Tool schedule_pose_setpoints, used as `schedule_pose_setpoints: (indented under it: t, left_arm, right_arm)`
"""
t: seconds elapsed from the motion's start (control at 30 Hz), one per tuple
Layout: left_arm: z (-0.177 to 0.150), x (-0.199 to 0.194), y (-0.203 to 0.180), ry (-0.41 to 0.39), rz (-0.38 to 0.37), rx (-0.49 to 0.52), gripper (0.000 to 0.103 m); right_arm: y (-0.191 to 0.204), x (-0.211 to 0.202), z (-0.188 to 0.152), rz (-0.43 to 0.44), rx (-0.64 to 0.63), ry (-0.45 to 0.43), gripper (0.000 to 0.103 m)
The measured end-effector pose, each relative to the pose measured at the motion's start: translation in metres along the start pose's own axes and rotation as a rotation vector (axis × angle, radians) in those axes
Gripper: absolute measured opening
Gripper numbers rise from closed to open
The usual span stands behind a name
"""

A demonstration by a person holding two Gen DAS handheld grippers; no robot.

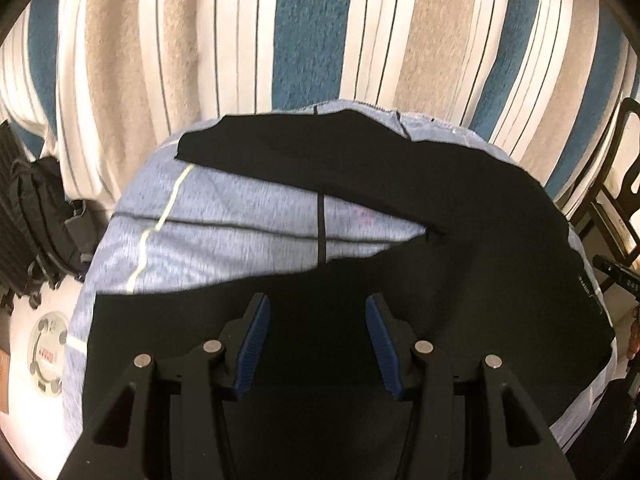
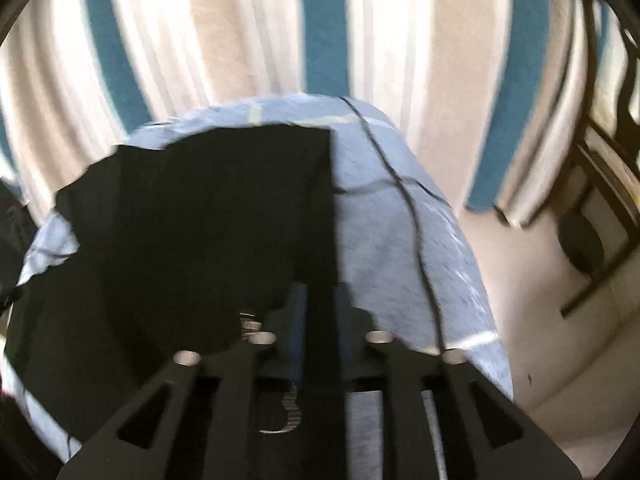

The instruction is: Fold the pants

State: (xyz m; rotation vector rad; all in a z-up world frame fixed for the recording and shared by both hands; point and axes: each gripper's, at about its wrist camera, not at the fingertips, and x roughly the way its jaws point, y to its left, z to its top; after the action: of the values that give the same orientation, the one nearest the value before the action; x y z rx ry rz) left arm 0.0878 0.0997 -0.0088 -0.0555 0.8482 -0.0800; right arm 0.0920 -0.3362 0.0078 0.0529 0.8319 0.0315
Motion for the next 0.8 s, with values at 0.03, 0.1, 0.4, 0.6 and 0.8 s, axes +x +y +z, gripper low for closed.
schedule_pose_setpoints:
  t: [0.03, 0.1, 0.4, 0.6, 0.8]
  left_arm:
    - [0.006, -0.001, 0.0, -0.006, -0.002, 0.01, 0.053]
    - [0.015, -0.002, -0.001, -0.021, 0.003, 0.033, 0.053]
    - [0.054, 0.011, -0.008, -0.038, 0.02, 0.107, 0.053]
    - [0.07, 0.028, -0.011, -0.037, 0.02, 0.151, 0.053]
    - [0.092, 0.058, -0.016, -0.022, -0.015, 0.203, 0.053]
  right_arm:
    - [0.008, -0.005, 0.003, 0.016, -0.036, -0.015, 0.041]
    - [0.028, -0.013, 0.009, 0.062, -0.105, -0.036, 0.048]
    - [0.081, -0.001, 0.04, 0.172, -0.27, -0.03, 0.049]
    - [0.095, 0.016, 0.056, 0.196, -0.324, -0.019, 0.049]
    - [0.104, 0.042, 0.074, 0.224, -0.357, 0.01, 0.049]
